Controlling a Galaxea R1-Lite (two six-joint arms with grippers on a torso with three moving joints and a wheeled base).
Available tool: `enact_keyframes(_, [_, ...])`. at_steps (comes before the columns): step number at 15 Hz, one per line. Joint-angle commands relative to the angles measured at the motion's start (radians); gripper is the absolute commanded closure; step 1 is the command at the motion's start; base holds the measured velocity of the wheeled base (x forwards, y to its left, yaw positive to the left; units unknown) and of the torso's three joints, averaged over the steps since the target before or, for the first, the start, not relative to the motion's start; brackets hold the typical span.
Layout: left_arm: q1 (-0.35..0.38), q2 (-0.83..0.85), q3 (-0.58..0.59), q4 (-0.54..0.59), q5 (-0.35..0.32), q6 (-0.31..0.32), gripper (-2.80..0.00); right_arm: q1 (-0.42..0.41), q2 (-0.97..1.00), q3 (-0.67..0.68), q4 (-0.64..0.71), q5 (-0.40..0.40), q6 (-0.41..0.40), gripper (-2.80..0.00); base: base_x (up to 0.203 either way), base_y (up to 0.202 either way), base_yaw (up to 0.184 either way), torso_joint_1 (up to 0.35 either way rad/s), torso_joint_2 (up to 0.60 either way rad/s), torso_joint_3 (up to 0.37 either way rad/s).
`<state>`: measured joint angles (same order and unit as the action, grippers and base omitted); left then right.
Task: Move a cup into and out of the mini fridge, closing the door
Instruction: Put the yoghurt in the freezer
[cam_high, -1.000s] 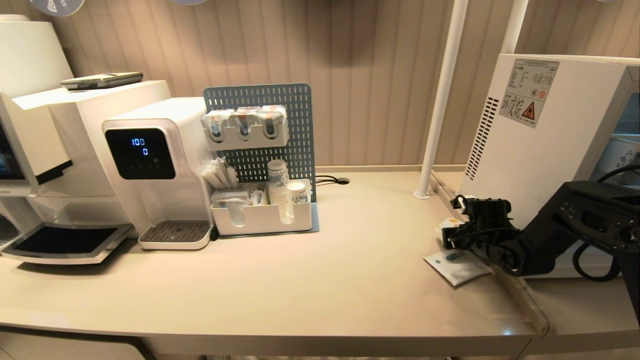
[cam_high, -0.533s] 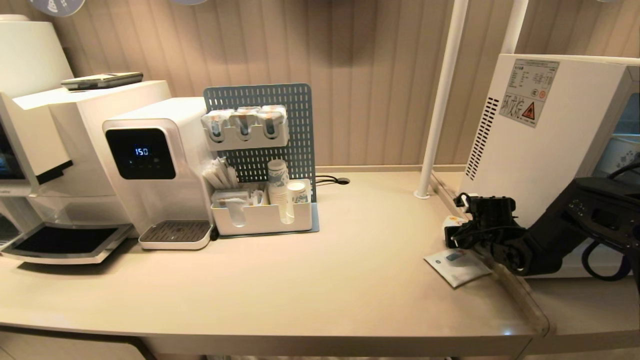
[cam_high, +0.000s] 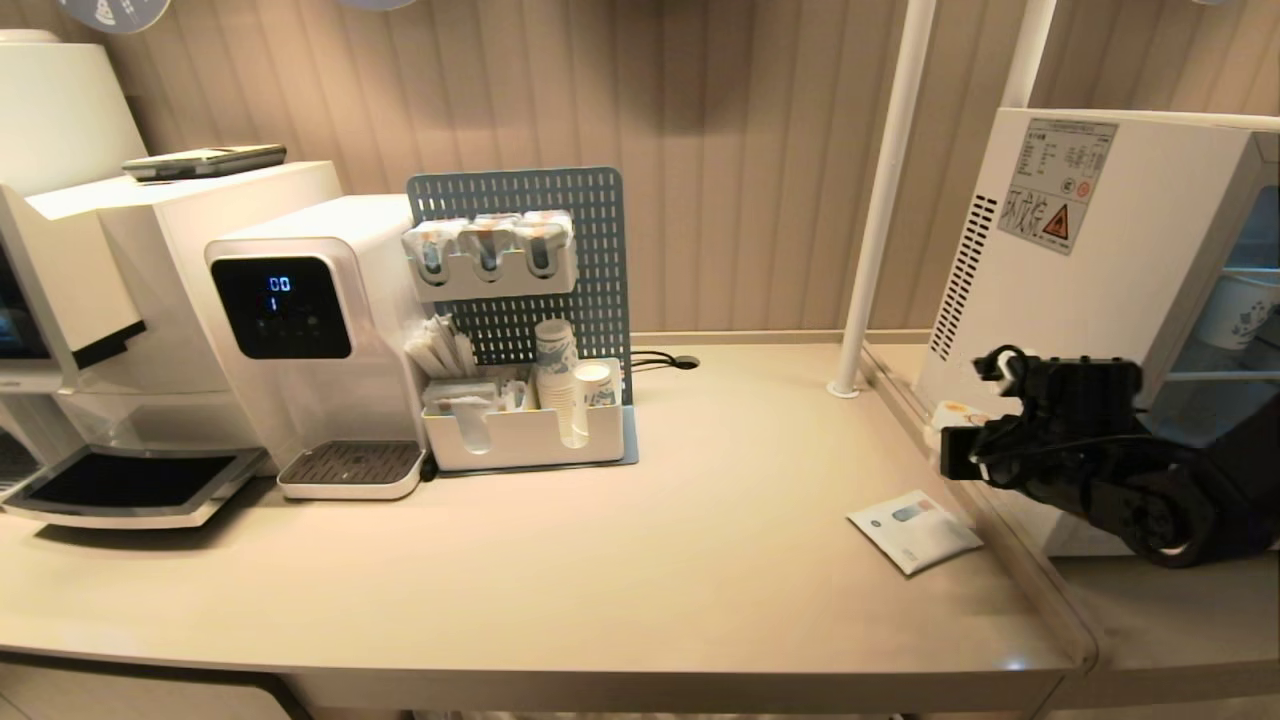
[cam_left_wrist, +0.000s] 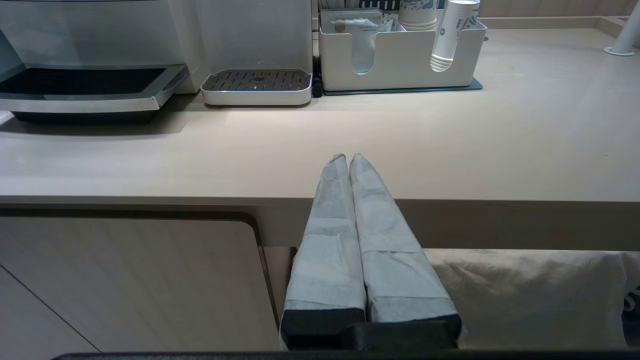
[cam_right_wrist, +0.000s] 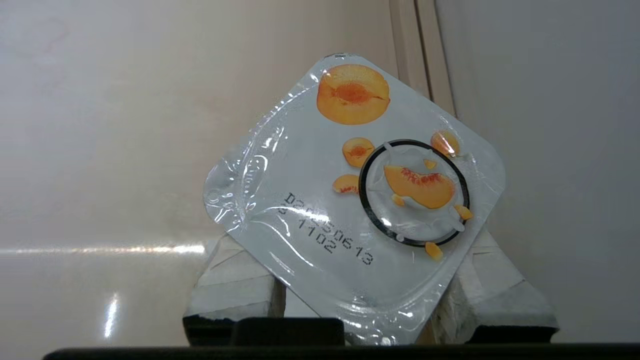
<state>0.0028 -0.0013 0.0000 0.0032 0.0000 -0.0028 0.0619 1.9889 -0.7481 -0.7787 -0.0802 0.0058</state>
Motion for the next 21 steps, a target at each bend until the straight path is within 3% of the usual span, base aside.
enact_keyframes(1, [0.0, 0.001, 0.0, 0.0, 0.0, 0.0, 0.0, 0.005, -0.273, 0.118, 0.005, 0.0, 0.007, 0.0, 0.0, 0.0, 0.0, 0.0, 0.0, 0.0])
enact_keyframes(4, [0.0, 0.001, 0.0, 0.0, 0.0, 0.0, 0.0, 0.008, -0.578, 0.237, 0.096, 0.003, 0.019, 0.0, 0.0, 0.0, 0.0, 0.0, 0.0, 0.0])
enact_keyframes(6, [0.0, 0.001, 0.0, 0.0, 0.0, 0.0, 0.0, 0.012, -0.799, 0.262, 0.254, 0.005, 0.033, 0.0, 0.0, 0.0, 0.0, 0.0, 0.0, 0.0])
enact_keyframes(9, [0.0, 0.001, 0.0, 0.0, 0.0, 0.0, 0.0, 0.016, -1.106, 0.202, 0.638, 0.002, 0.088, 0.0, 0.0, 0.0, 0.0, 0.0, 0.0, 0.0])
enact_keyframes(12, [0.0, 0.001, 0.0, 0.0, 0.0, 0.0, 0.0, 0.016, -1.335, -0.012, 1.137, -0.011, 0.209, 0.0, 0.0, 0.0, 0.0, 0.0, 0.0, 0.0])
enact_keyframes(14, [0.0, 0.001, 0.0, 0.0, 0.0, 0.0, 0.0, -0.012, -1.439, -0.095, 1.327, -0.017, 0.263, 0.0, 0.0, 0.0, 0.0, 0.0, 0.0, 0.0])
enact_keyframes(17, [0.0, 0.001, 0.0, 0.0, 0.0, 0.0, 0.0, -0.129, -1.583, -0.089, 1.416, 0.01, 0.269, 0.0, 0.0, 0.0, 0.0, 0.0, 0.0, 0.0])
enact_keyframes(19, [0.0, 0.001, 0.0, 0.0, 0.0, 0.0, 0.0, -0.133, -1.7, -0.053, 1.442, 0.064, 0.232, 0.0, 0.0, 0.0, 0.0, 0.0, 0.0, 0.0])
enact_keyframes(21, [0.0, 0.001, 0.0, 0.0, 0.0, 0.0, 0.0, -0.134, -1.715, -0.005, 1.432, 0.106, 0.278, 0.0, 0.0, 0.0, 0.0, 0.0, 0.0, 0.0])
